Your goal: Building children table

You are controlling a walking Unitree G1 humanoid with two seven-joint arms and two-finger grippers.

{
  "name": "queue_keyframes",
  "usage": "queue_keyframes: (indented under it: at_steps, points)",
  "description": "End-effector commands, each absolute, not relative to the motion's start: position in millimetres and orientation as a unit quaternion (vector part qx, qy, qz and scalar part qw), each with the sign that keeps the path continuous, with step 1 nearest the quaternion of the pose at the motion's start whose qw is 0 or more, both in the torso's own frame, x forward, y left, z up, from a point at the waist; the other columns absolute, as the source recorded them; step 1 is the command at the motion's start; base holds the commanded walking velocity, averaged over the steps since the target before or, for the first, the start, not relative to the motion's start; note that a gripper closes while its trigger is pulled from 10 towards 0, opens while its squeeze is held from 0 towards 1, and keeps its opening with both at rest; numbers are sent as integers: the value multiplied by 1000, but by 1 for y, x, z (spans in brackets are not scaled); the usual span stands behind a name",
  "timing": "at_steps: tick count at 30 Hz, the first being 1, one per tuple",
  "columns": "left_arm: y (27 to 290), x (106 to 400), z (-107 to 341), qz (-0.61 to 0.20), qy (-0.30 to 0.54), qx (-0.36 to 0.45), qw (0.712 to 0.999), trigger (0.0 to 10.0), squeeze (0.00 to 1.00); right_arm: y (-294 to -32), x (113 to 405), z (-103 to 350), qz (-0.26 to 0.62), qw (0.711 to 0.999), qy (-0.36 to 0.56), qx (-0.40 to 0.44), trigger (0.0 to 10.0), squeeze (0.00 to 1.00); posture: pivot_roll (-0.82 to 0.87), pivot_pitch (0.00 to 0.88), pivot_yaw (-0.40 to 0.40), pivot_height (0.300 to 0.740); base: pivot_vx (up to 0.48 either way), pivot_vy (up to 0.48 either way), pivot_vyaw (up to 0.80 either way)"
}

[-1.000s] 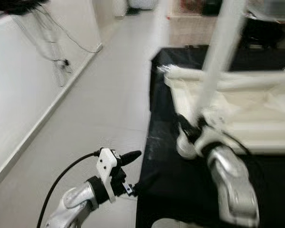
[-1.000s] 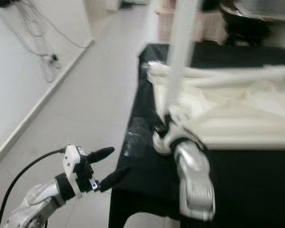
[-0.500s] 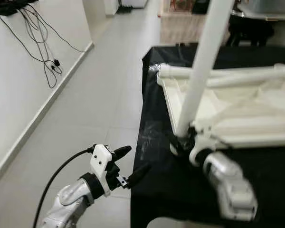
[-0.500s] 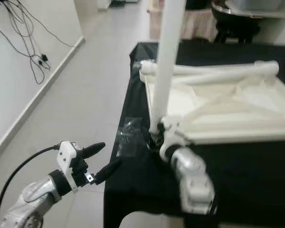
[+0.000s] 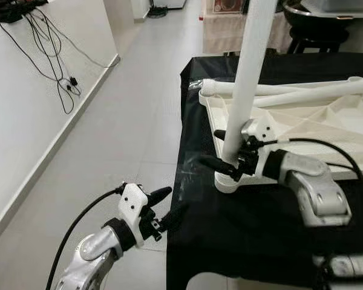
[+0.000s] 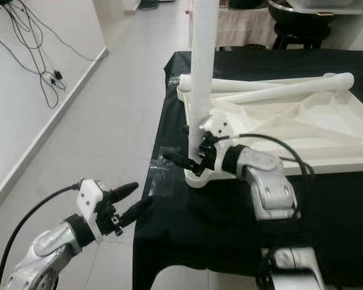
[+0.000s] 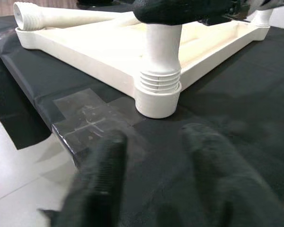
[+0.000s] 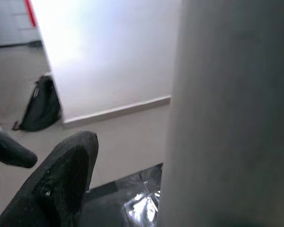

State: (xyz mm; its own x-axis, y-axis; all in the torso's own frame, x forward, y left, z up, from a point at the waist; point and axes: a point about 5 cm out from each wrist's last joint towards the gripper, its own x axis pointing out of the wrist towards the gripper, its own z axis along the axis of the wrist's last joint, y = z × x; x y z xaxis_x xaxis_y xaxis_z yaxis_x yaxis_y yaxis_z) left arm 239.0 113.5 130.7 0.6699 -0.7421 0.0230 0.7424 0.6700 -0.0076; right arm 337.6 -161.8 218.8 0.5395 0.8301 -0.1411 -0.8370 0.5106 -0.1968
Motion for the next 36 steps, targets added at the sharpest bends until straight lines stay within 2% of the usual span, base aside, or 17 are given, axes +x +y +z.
queue_keyframes:
  at_steps: [1,3,4,5,14,19,20,21,22,23,24,25,30,31,34,35,36]
  points:
    - [115,237,124,-400,1,-6,917,0,0,-150,341,208,507,850,39,-136,10000,0,15,98,72,740,0,0,0]
    - [114,237,124,-397,0,-4,918,0,0,-143,346,206,518,843,46,-139,3961,0,18,99,70,740,0,0,0]
    - [114,237,124,-397,0,-4,918,0,0,-143,346,206,518,843,46,-139,3961,0,18,99,70,740,0,0,0]
    - [114,237,124,-393,-1,0,920,0,0,-140,347,203,526,837,55,-138,0,0,19,101,71,740,0,0,0]
    - [115,235,125,-373,-9,3,928,0,0,-151,341,195,519,845,70,-104,0,0,-4,124,63,740,0,0,0]
    - [119,235,130,-358,-17,3,933,0,0,-165,302,163,376,919,101,-65,0,0,-35,172,68,740,0,0,0]
    - [119,235,130,-358,-17,3,933,0,0,-165,302,163,376,919,101,-65,0,0,-35,172,68,740,0,0,0]
    - [121,235,130,-357,-17,3,934,0,0,-166,297,159,219,970,87,-58,0,0,-54,180,71,740,0,0,0]
    - [122,235,130,-357,-16,2,934,3137,0,-172,284,154,79,993,80,-43,0,0,-54,180,71,740,0,0,0]
    - [122,235,130,-357,-16,2,934,3137,0,-172,284,154,79,993,80,-43,0,0,-54,180,71,740,0,0,0]
    - [122,236,131,-356,-16,2,934,8980,0,-162,269,149,44,995,86,-31,0,0,-54,184,74,740,0,0,0]
    - [122,237,131,-356,-16,2,934,10000,0,-147,265,147,65,993,86,-38,0,0,-65,179,86,740,0,0,0]
    - [121,240,130,-357,-14,2,934,10000,0,-133,274,149,124,988,77,-54,0,0,-37,170,67,740,0,0,0]
    - [121,240,130,-357,-14,2,934,10000,0,-135,281,154,120,989,68,-58,3137,0,-37,169,67,740,0,0,0]
    - [121,240,130,-356,-14,2,934,10000,0,-137,285,157,118,989,63,-61,3137,0,-37,169,67,740,0,0,0]
    - [121,241,130,-353,-14,0,935,10000,0,-135,289,162,132,988,48,-63,10000,0,-36,165,68,740,0,0,0]
    - [121,241,130,-351,-14,-2,936,10000,0,-132,297,169,172,983,34,-47,10000,1000,-36,165,68,740,0,0,0]
